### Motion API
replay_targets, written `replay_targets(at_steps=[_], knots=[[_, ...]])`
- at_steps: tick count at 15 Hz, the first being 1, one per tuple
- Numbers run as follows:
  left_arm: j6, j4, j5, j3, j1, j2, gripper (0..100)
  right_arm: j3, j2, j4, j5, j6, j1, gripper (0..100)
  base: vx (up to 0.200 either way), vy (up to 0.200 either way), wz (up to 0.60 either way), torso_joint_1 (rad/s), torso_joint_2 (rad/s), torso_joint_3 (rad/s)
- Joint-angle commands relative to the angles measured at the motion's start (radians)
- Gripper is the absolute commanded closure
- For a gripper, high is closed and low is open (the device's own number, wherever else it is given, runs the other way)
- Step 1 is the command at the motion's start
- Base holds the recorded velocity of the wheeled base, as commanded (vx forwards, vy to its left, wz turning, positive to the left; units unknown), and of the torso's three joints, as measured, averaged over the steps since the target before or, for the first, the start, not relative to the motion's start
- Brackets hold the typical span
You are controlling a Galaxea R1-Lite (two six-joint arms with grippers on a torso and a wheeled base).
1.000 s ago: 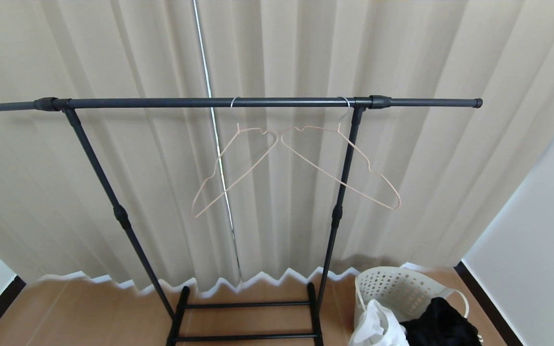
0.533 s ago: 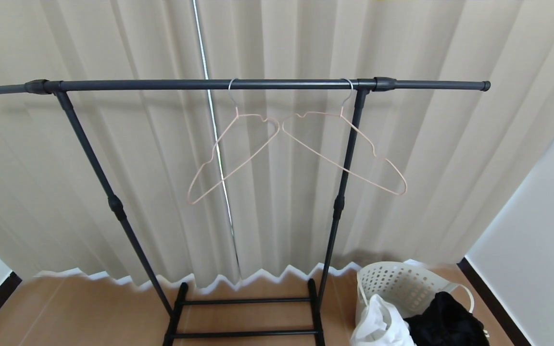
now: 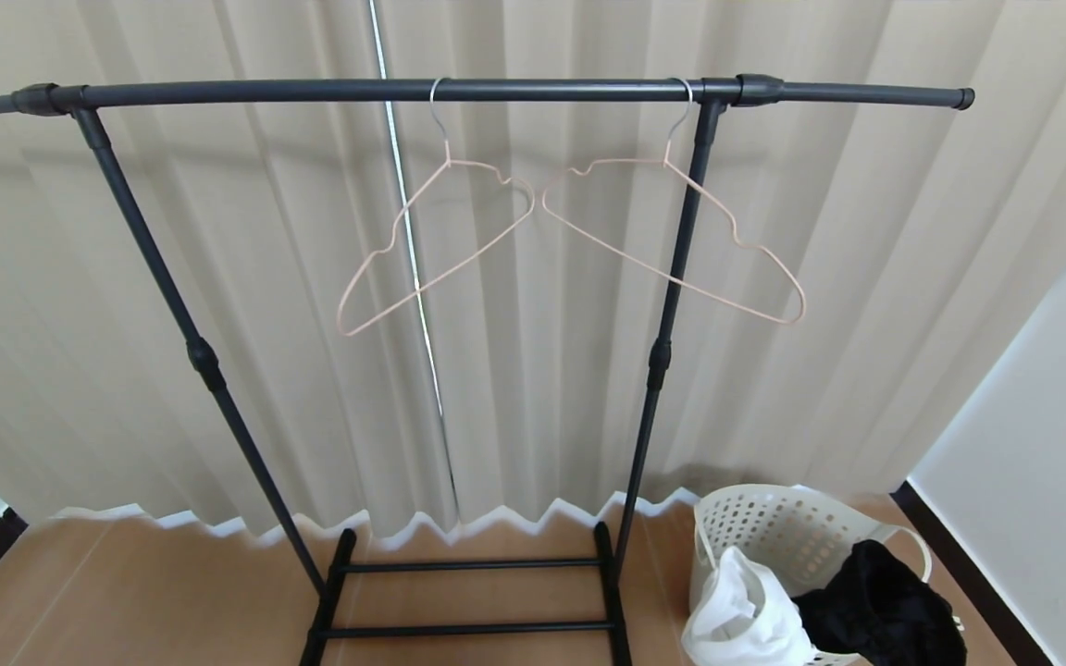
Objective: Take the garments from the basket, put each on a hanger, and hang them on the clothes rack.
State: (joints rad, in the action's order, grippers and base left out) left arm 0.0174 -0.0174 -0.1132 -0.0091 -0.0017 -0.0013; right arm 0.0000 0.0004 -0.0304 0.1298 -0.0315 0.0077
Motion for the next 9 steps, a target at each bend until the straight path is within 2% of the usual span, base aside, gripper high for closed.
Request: replay_targets(at_steps=[1, 9], knots=[[-0.001, 0.001, 0.000, 0.000, 0.000, 0.001, 0, 0.000, 0.000, 0.000, 0.001, -0.001, 0.000, 0, 0.000, 0.000, 0.00, -0.173, 0.53, 0.344], [0.002, 0.001, 0.000, 0.000, 0.000, 0.001, 0, 0.000, 0.000, 0.000, 0.001, 0.001, 0.000, 0, 0.000, 0.000, 0.00, -0.137, 0.51, 0.361]])
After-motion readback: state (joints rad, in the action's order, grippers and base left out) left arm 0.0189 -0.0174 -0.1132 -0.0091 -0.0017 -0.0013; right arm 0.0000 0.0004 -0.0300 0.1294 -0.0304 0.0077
